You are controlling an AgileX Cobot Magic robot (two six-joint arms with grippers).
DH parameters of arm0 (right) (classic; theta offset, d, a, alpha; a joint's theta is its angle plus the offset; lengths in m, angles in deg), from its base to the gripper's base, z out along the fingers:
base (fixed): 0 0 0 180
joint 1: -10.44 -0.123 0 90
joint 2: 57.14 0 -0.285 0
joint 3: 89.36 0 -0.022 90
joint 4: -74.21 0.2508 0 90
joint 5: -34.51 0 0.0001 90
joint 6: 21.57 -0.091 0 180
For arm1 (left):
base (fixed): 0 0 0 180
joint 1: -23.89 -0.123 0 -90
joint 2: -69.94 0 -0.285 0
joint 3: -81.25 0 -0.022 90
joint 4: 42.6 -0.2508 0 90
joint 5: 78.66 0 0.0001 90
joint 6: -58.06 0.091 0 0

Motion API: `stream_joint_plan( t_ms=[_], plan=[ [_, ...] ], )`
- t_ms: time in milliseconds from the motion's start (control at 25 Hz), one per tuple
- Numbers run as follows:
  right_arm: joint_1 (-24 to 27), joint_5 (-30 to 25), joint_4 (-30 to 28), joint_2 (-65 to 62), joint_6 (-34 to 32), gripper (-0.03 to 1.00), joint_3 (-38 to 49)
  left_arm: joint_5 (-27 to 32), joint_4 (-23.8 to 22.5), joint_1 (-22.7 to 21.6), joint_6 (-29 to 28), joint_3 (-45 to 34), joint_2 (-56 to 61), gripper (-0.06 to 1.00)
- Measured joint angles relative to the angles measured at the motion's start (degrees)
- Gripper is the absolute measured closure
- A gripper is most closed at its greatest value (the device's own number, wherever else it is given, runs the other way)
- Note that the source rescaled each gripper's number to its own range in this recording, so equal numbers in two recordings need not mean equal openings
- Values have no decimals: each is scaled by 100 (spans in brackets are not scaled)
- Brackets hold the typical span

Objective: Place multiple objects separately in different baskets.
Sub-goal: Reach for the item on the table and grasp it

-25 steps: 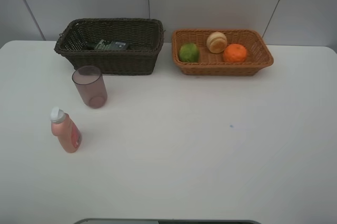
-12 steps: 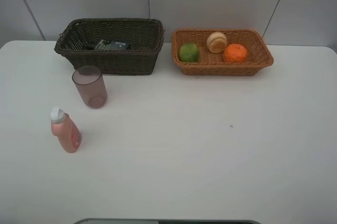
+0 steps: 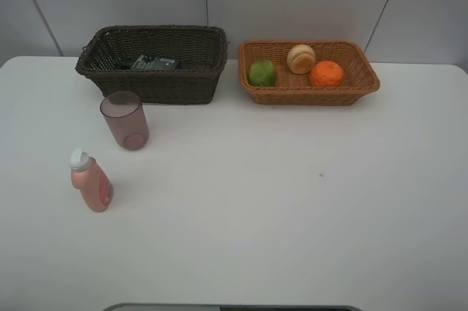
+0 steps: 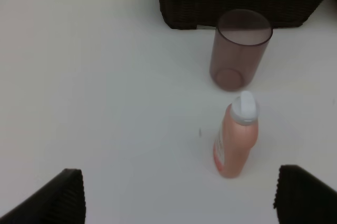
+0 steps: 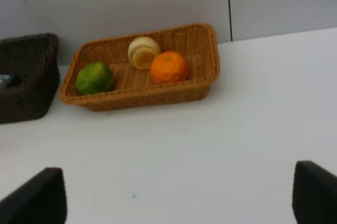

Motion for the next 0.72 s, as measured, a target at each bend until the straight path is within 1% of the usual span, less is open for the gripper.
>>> stream_joint_plan(
  t_ms=[160, 400, 600, 720],
  plan=[
    [0, 58, 113, -160, 0, 12, 461, 0, 0, 0, 0, 0, 0, 2],
    [0, 97, 113, -165, 21, 12, 483, 0, 0, 0, 0, 0, 0, 2],
    [0, 97, 126, -183, 744, 12, 483, 0, 0, 0, 0, 0, 0, 2],
    [0, 97, 133, -183, 852, 12, 483, 0, 0, 0, 0, 0, 0, 2]
  ],
)
